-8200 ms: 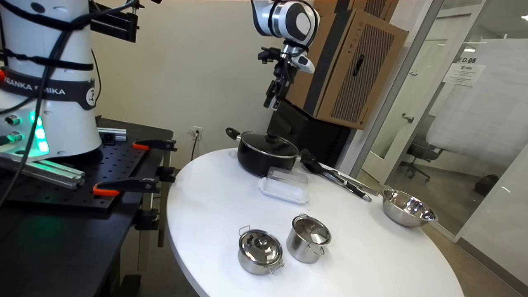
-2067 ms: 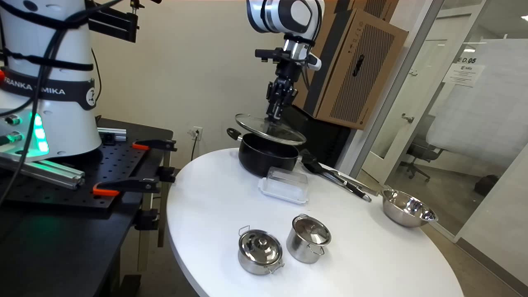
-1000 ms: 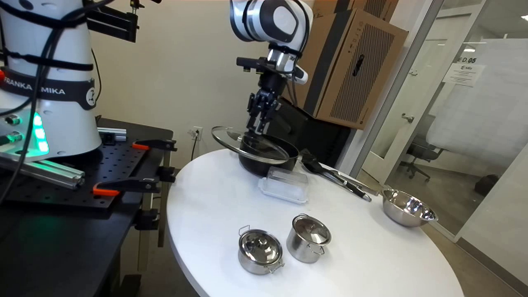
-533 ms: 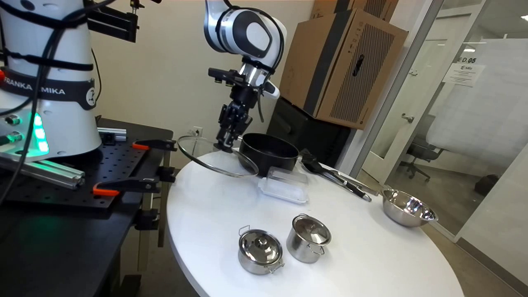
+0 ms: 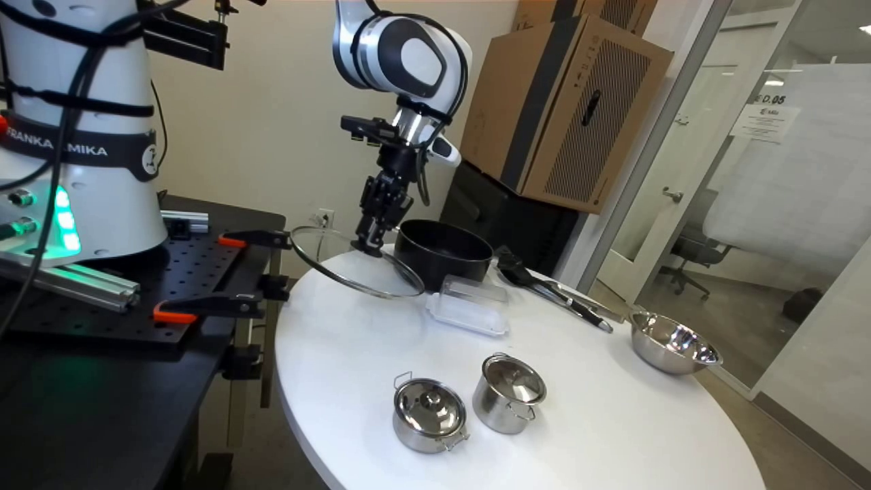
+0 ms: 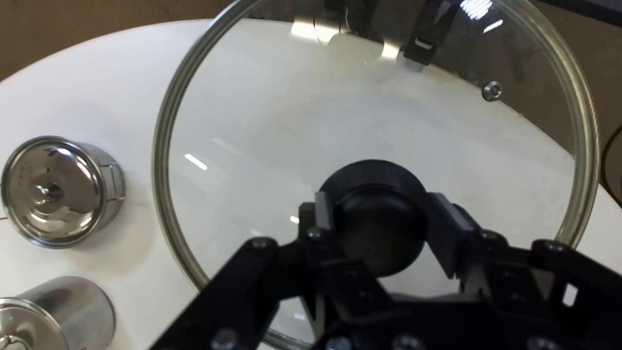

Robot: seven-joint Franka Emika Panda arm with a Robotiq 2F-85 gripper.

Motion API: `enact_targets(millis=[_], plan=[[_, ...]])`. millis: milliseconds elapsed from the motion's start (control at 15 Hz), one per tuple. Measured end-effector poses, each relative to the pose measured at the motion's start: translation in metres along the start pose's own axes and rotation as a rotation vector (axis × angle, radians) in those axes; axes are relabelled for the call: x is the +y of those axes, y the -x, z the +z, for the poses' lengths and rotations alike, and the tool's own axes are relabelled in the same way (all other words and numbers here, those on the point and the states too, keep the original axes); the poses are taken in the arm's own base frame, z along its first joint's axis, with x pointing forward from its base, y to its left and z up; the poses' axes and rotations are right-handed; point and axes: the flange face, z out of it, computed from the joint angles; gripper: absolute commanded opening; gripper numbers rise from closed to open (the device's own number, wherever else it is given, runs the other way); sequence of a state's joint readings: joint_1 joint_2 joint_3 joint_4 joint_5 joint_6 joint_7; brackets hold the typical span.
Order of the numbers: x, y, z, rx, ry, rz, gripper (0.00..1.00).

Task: Take the lid off the pot and put it on the table

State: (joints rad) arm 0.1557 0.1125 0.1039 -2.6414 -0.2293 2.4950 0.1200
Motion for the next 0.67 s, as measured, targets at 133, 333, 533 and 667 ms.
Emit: enact_targets(millis=[133, 333, 533, 667], plan=[[0.008, 0.000, -0.002, 0.009, -0.003, 0.024, 0.24], [0.027, 0.001, -0.005, 0.019, -0.010, 0.071, 0.24], [0.046, 0.003, -0.004, 0.017, -0.018, 0.116, 0.24], [0.057, 0.006, 0.000, 0.010, -0.015, 0.136, 0.24]])
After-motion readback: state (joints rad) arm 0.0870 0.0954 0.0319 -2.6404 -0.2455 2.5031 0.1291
